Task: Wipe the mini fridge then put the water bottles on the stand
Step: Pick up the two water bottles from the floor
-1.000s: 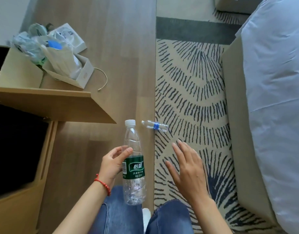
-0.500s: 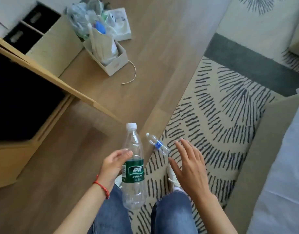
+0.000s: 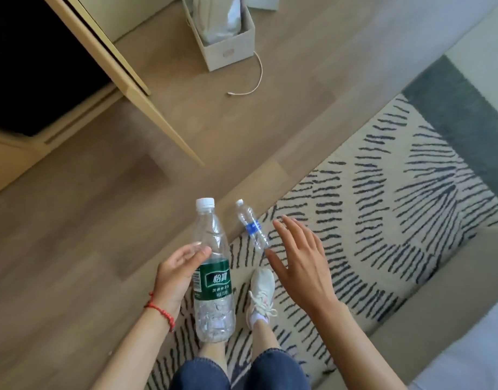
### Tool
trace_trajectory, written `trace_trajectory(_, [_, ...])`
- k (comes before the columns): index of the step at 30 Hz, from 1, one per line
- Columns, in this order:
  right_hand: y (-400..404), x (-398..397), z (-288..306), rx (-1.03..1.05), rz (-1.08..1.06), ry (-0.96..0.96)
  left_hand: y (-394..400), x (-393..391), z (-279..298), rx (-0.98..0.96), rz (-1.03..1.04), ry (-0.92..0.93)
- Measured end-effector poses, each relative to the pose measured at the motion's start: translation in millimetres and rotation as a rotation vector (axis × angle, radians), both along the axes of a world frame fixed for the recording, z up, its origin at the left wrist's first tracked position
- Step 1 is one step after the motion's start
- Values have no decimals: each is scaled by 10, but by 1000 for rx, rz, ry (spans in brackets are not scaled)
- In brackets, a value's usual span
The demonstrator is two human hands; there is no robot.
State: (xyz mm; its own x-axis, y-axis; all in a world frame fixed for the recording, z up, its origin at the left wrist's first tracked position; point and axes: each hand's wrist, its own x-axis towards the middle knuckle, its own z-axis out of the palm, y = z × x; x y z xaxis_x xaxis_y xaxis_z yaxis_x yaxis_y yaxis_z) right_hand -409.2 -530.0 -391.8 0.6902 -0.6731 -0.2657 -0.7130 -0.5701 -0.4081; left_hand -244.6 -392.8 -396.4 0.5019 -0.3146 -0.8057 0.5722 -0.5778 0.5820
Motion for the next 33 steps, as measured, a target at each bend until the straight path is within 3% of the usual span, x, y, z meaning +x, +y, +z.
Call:
trace_trajectory(11, [-206,324,-1966,64,27,41,-52,280,-1759,35,21,-37])
trace_trajectory(20, [-161,490,-3584,296,-175,-21,-138,411,-3202,57,83,18])
trace_trajectory(26, [-115,617,-4361,550,-536,-54,-55,419,-3900,91,112,47])
trace_trajectory(33, [-114,732,-4817,577,-505,65,46,436,-4290,135,124,42])
